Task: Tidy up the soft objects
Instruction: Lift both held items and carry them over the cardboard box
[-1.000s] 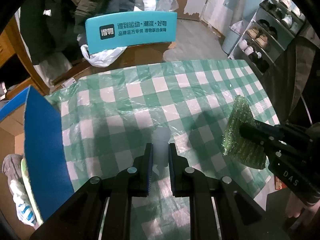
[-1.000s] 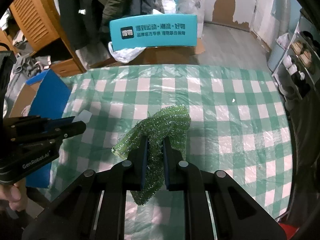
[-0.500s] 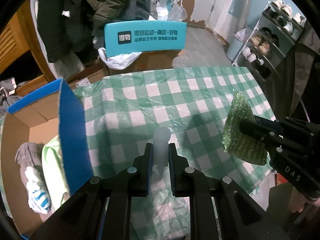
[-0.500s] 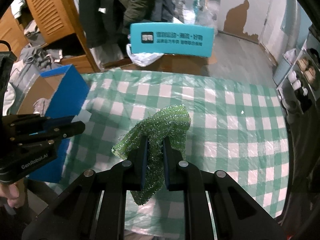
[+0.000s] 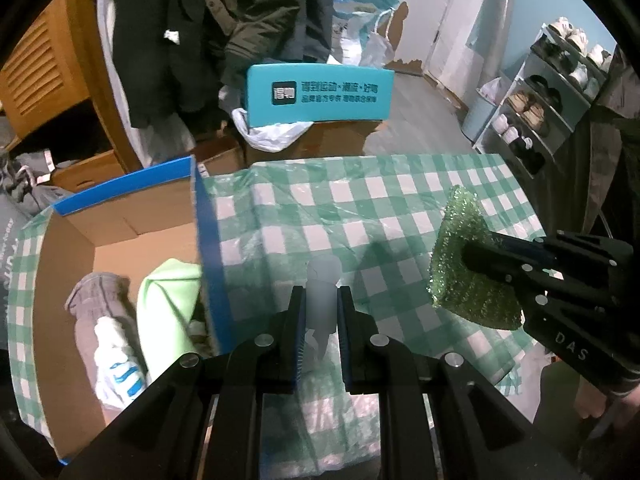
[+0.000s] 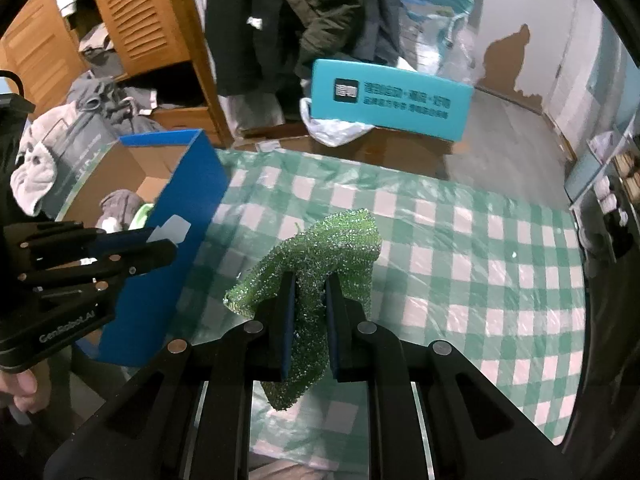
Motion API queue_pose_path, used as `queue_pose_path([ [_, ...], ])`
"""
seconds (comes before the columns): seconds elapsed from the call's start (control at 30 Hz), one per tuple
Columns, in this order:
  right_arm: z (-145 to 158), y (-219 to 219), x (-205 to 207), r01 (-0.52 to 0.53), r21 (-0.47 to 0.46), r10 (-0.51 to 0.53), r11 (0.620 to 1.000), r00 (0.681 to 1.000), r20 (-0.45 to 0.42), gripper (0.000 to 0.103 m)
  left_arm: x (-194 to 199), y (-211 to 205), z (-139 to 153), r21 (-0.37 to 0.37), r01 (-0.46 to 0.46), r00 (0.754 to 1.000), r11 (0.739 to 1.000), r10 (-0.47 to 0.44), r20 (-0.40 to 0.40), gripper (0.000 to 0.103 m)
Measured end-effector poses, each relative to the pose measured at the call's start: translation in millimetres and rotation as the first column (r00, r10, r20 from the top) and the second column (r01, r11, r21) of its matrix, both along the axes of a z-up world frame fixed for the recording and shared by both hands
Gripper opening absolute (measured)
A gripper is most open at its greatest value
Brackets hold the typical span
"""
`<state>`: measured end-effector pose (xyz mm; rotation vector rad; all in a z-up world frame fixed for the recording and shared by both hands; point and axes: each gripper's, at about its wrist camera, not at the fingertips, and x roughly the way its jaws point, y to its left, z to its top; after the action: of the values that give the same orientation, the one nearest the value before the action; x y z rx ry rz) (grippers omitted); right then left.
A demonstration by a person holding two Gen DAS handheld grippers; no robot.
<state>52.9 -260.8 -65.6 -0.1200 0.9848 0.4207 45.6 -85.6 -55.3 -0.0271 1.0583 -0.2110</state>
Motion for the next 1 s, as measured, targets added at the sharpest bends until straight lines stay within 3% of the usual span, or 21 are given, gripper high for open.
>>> queue_pose_path([
  [0.53,21,64,-1,-0.104,0.013,0.103,0.995,0.994,0.027,0.012,-17,59,15,-0.023,-0.078,0.996,0.997,0.078,0.030,0.015],
  [1.0,24,130,-5,-0.208,0.009,0.208,0.978,0.978,0.021,0.012,-31,116,8,-0.035,-0.173,0.985,0.984,0.173,0.020,0.015],
])
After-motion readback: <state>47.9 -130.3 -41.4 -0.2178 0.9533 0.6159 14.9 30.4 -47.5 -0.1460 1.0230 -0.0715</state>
